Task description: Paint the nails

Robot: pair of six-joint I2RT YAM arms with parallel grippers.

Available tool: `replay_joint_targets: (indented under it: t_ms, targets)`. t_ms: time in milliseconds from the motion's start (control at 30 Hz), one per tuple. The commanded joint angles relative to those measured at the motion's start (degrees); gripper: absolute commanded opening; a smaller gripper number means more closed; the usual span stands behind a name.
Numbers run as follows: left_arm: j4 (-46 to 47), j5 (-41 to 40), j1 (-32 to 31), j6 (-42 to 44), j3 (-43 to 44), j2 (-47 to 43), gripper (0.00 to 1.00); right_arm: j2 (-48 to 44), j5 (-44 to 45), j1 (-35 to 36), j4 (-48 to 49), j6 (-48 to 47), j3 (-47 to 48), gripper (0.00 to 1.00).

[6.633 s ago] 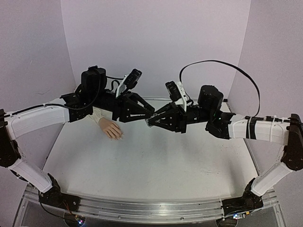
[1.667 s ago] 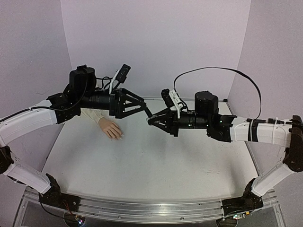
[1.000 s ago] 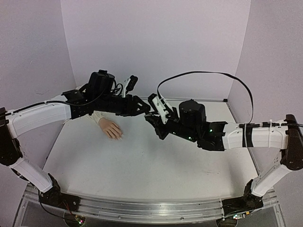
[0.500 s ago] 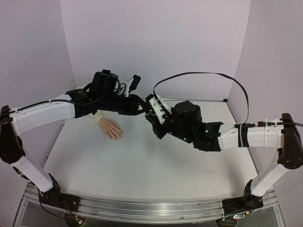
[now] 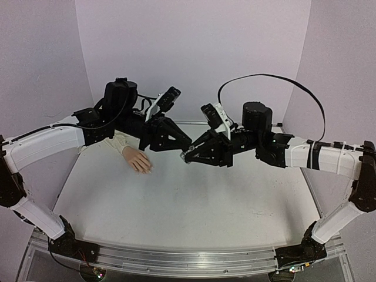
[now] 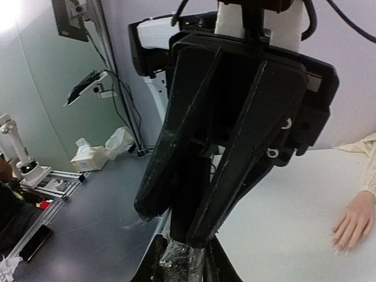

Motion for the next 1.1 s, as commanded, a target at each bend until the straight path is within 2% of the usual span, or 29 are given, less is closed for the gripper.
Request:
replay_joint_targets:
  t_ms: [0, 67, 100, 200, 267, 333, 400, 467, 533, 600, 767, 900, 1067]
  targets:
    - [3.99, 13.34, -1.83, 2.3, 2.32, -2.55, 0.0, -2.62, -7.55, -0.01, 6.79, -0.37, -0.9, 0.0]
    - [4.03, 8.05, -1.78, 0.49, 1.36, -3.3, 0.0, -3.72, -2.17, -0.03, 6.66, -1.42, -2.24, 0.0]
    - [4.06, 4.03, -1.78, -0.45, 0.61, -4.0, 0.05, -4.13, 2.6, -0.01, 6.43, -2.22, -3.19, 0.0]
    - [3.95, -6.88, -1.12, -3.6, -2.27, -6.62, 0.45, -4.7, 12.26, -0.08, 3.62, -5.24, -4.26, 0.0]
    - [3.55, -13.43, -0.46, -5.75, -3.92, -8.06, 0.66, -5.0, 18.09, -0.01, 2.87, -7.95, -5.0, 0.0]
    - [2.66, -18.57, -0.08, -7.93, -4.88, -9.1, 0.8, -5.24, 25.98, 0.15, 2.76, -8.19, -5.79, 0.0]
    - [0.84, -23.3, -0.07, -9.48, -4.98, -9.71, 0.9, -5.45, 33.92, 0.58, 2.67, -8.58, -6.33, 0.0]
    - [-1.92, -28.47, -0.07, -11.56, -3.85, -9.45, 0.94, -5.39, 41.83, 1.65, 2.66, -9.46, -6.83, 0.0]
    - [-5.64, -34.37, -0.06, -14.59, -1.65, -8.28, 0.93, -4.75, 48.25, 2.35, 2.58, -9.76, -6.83, 0.0]
    - [-8.39, -37.86, 0.0, -18.65, 0.33, -6.6, 0.91, -4.02, 51.36, 2.62, 2.57, -9.76, -6.58, 0.0]
    - [-5.71, -34.08, -0.07, -25.99, 3.37, -1.35, 0.86, -2.35, 59.53, 5.33, 2.54, -11.13, -5.14, 0.0]
    - [-4.98, -37.55, -0.06, -29.81, 4.13, 0.67, 0.86, -0.86, 66.6, 7.12, 1.54, -12.32, -3.5, 0.0]
    - [-3.6, -37.68, -0.19, -32.44, 5.57, 3.81, 0.85, -0.26, 69.27, 8.5, 1.7, -13.41, -3.09, 0.0]
